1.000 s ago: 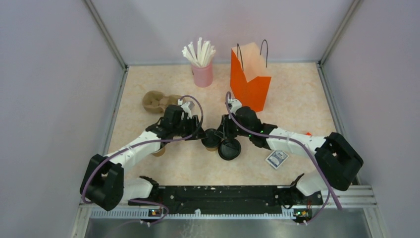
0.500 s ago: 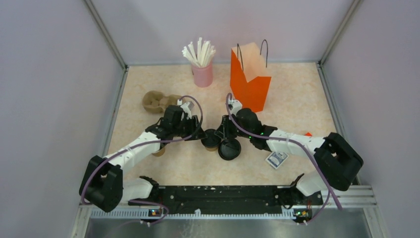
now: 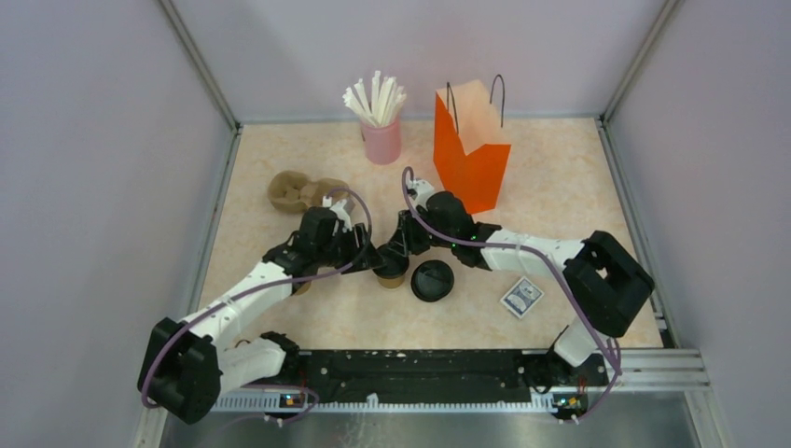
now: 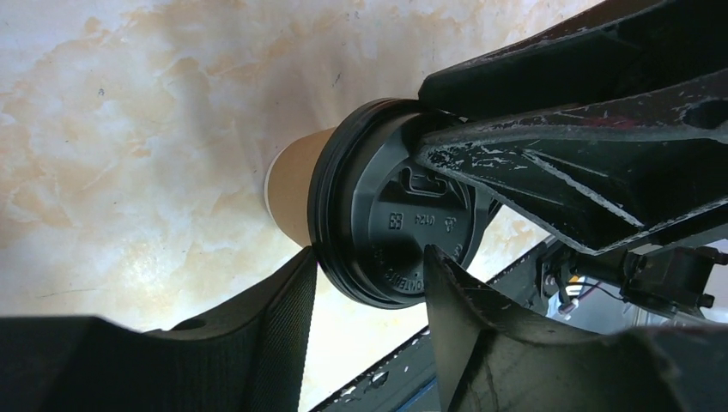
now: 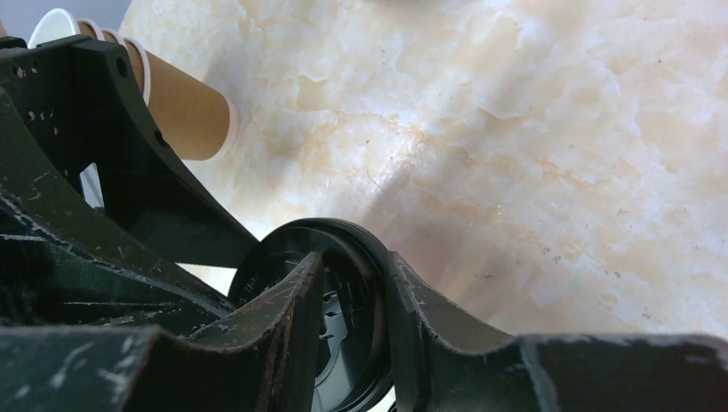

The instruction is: Pack the takeout coffee

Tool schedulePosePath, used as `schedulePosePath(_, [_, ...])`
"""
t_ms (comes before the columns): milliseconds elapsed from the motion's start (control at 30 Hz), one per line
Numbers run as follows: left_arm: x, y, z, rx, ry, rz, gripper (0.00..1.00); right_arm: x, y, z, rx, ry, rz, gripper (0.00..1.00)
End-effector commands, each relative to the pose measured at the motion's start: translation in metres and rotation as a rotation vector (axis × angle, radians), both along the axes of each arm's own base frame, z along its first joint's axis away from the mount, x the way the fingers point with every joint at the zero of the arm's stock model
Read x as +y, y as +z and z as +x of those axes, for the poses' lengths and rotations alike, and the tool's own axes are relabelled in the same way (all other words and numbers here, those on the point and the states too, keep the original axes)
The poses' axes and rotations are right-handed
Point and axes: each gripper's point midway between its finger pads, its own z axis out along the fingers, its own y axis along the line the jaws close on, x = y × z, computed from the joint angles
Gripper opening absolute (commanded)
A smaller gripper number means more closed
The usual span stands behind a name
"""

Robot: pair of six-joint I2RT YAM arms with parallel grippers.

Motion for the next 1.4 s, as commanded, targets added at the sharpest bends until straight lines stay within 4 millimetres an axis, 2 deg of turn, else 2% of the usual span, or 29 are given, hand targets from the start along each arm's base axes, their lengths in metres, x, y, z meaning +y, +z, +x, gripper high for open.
schedulePosePath(0, [-0.001,0.01,0.0,-0.026,0.013,-0.023,0.56,0.013,0.014,-0.002,-0.022,0.048,0.005,0.33])
schedulePosePath(200, [0.005,0.015,0.001,-0.041,0.028,0.005,0.62,0.006,0.033,-0.004,-0.044,0.032,0.014,0.38])
schedulePosePath(367, [0.006,0.021,0.0,-0.054,0.022,0.009,0.65,-0.002,0.049,-0.007,-0.056,0.012,0.03,0.46])
schedulePosePath(500, [0.012,0.023,-0.001,-0.073,0.027,0.038,0.7,-0.006,0.056,-0.013,-0.038,0.004,0.04,0.48])
schedulePosePath(633, [0.019,0.029,0.004,-0.098,0.046,0.074,0.67,-0.009,0.063,-0.021,-0.013,0.001,0.067,0.46])
schedulePosePath(800, [0.016,0.051,0.015,-0.173,0.047,0.059,0.57,-0.012,0.055,-0.033,0.074,-0.037,0.063,0.43])
schedulePosePath(900, [0.013,0.055,0.021,-0.194,0.026,0.065,0.53,-0.013,0.051,-0.039,0.097,-0.048,0.082,0.41])
schedulePosePath(1000, [0.009,0.053,0.023,-0.187,-0.005,0.079,0.49,-0.014,0.049,-0.043,0.107,-0.047,0.092,0.41])
schedulePosePath(1200, [0.005,0.036,0.019,-0.144,-0.039,0.074,0.49,-0.015,0.047,-0.05,0.144,-0.051,0.129,0.4])
schedulePosePath(1367, [0.006,0.035,0.017,-0.146,-0.049,0.086,0.49,-0.016,0.041,-0.052,0.149,-0.052,0.129,0.4])
